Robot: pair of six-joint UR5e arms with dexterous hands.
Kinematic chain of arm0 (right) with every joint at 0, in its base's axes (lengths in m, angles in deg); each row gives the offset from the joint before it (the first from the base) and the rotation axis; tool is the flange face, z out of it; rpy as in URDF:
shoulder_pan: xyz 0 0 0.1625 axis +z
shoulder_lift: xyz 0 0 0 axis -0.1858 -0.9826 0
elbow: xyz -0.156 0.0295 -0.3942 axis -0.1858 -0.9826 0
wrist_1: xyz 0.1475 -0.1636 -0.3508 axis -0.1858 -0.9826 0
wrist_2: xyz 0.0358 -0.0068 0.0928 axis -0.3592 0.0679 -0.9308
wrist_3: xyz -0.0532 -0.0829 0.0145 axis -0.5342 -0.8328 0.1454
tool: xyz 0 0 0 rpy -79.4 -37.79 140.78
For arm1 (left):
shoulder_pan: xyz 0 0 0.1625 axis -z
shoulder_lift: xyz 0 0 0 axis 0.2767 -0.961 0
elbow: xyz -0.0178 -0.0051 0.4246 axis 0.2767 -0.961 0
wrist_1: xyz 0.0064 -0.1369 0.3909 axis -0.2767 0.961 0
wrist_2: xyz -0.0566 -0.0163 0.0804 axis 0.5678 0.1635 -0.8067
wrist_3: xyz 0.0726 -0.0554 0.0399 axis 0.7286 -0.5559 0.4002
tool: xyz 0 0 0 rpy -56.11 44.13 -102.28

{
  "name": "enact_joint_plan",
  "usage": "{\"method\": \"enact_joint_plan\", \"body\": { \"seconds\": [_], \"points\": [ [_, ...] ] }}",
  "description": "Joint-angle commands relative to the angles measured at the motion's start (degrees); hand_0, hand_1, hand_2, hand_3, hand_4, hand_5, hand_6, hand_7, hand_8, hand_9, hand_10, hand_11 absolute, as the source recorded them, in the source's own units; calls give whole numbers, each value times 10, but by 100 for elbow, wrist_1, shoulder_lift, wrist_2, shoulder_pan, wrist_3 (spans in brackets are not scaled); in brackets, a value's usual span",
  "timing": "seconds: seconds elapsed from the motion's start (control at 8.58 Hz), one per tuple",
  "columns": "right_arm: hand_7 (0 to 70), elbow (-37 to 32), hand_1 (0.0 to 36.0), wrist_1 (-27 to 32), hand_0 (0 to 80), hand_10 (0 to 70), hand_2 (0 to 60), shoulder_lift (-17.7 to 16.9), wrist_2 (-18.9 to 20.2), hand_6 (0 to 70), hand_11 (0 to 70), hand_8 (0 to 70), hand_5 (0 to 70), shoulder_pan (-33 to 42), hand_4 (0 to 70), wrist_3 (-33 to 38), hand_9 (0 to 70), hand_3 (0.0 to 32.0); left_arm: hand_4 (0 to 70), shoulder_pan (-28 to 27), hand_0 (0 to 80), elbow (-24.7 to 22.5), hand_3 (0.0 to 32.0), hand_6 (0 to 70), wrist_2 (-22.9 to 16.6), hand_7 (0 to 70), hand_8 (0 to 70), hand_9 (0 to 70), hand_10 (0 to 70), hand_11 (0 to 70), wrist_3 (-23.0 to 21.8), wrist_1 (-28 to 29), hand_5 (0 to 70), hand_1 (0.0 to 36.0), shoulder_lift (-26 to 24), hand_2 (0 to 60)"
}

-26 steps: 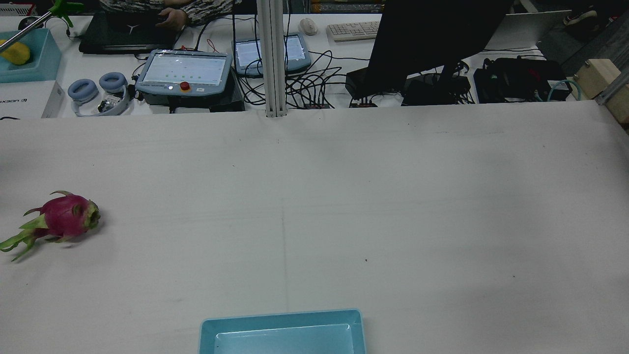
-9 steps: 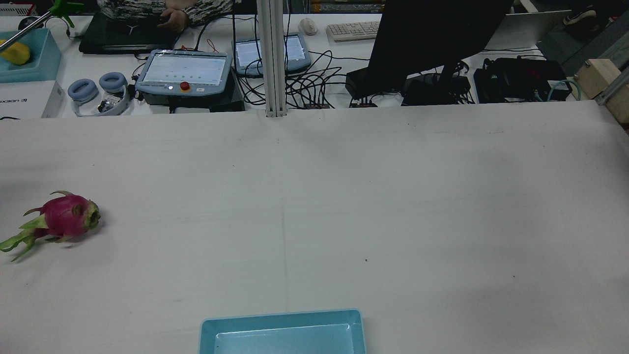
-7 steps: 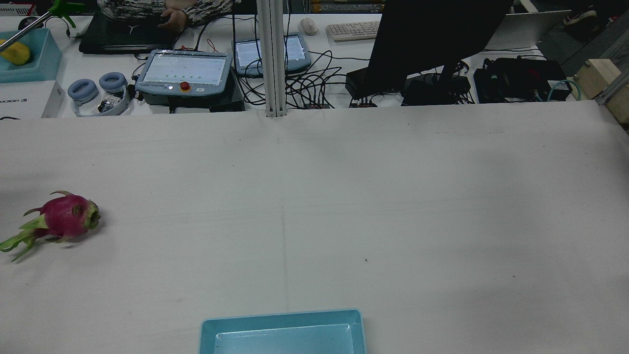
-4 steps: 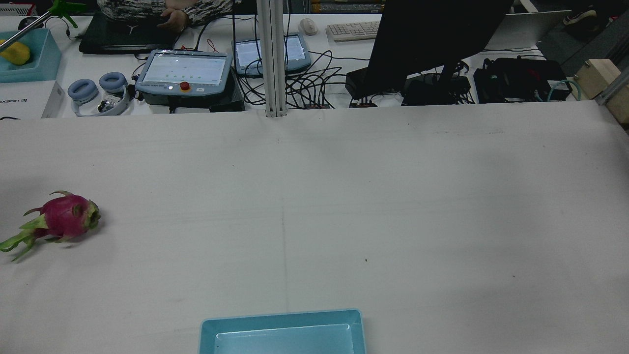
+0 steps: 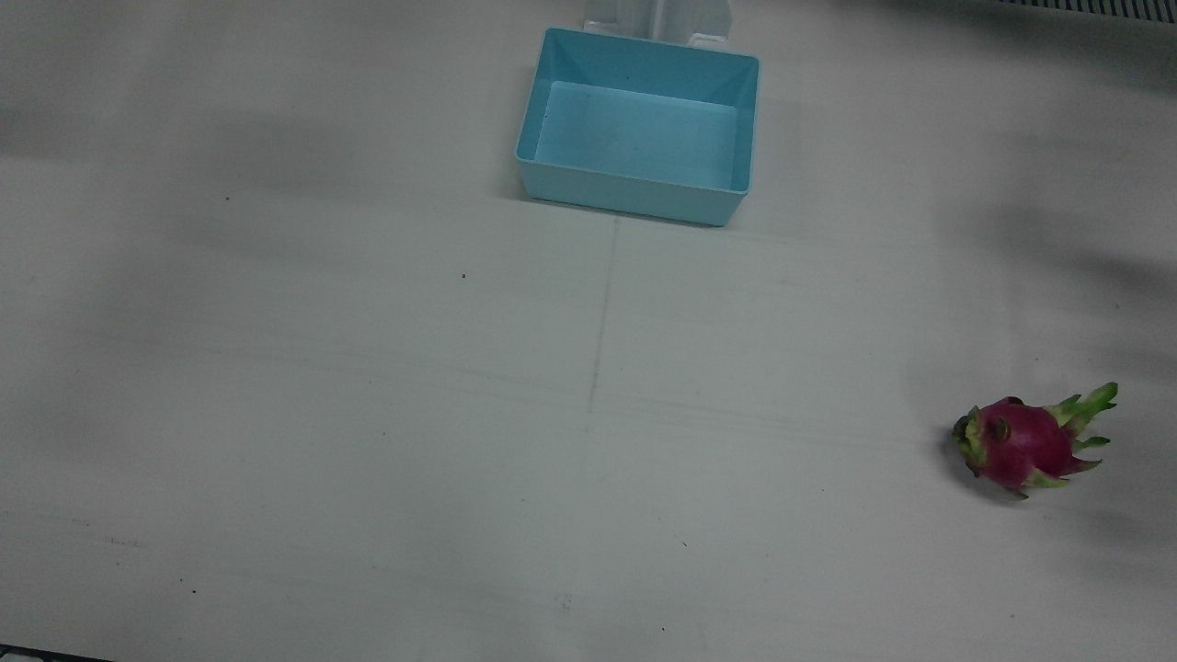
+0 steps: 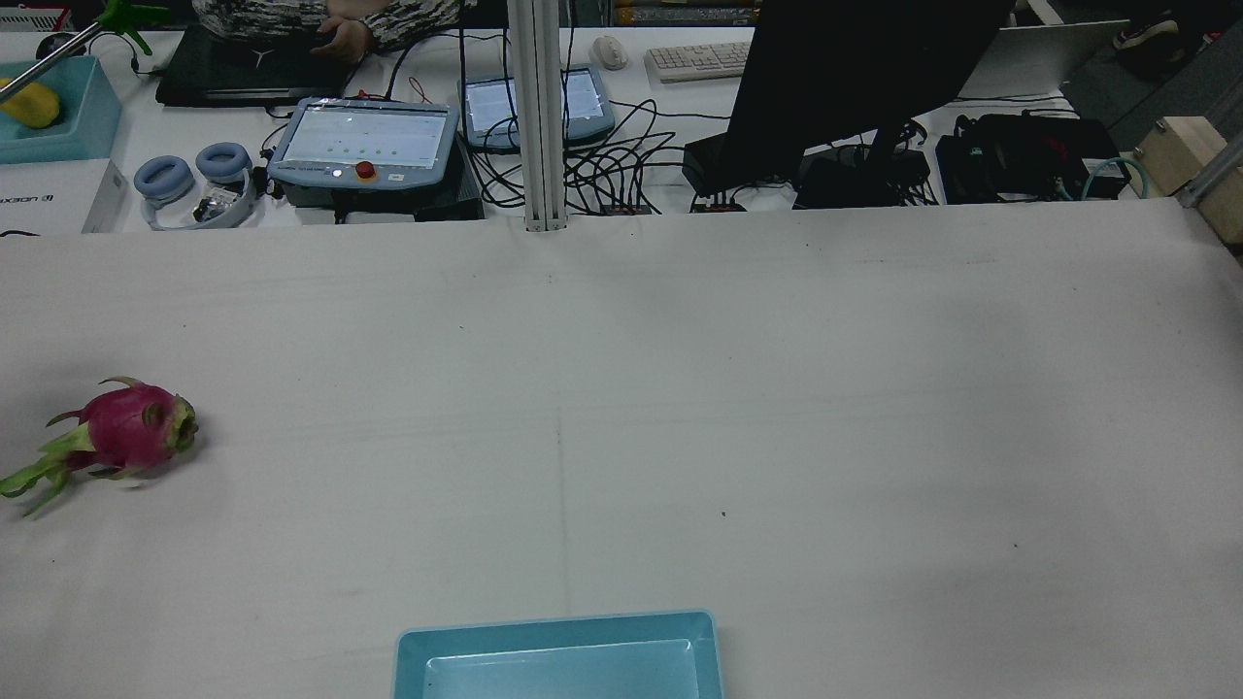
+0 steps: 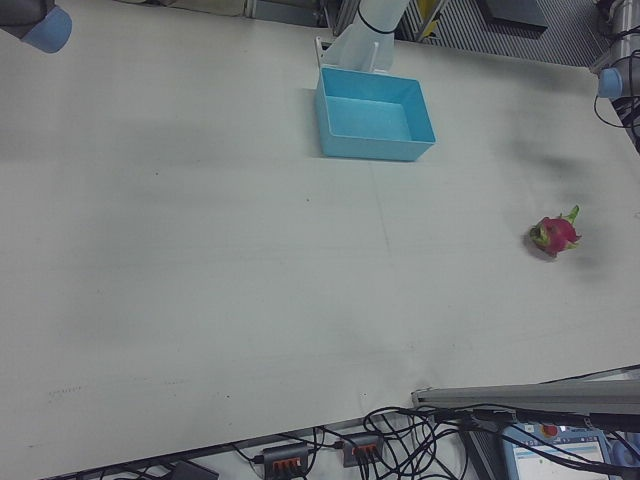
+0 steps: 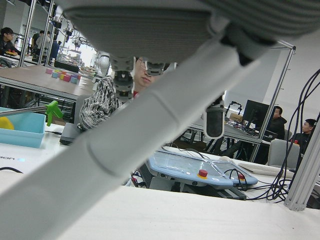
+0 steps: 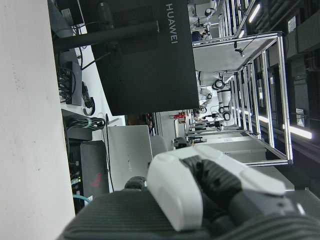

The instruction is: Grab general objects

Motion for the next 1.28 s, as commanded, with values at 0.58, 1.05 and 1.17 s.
{"method": "enact_joint_plan", "body": {
  "seconds": [0.58, 1.05, 1.17],
  "points": [
    [0, 0, 0, 0, 0, 0, 0, 0, -9, 0, 0, 0, 0, 0, 0, 0, 0, 0, 0, -2104, 800, 360, 110, 0, 2281, 286, 0, 43, 0, 0, 116, -1795, 367, 360, -1271, 600],
    [0, 0, 0, 0, 0, 0, 0, 0, 0, 0, 0, 0, 0, 0, 0, 0, 0, 0, 0, -2156, 800, 641, 194, 0, 2536, 248, 0, 35, 0, 0, 125, -1647, 15, 360, -1262, 600],
    [0, 0, 0, 0, 0, 0, 0, 0, 0, 0, 0, 0, 0, 0, 0, 0, 0, 0, 0, -2261, 800, 668, 190, 0, 2606, 256, 0, 37, 0, 0, 117, -1637, 34, 360, -1262, 600]
  ]
}}
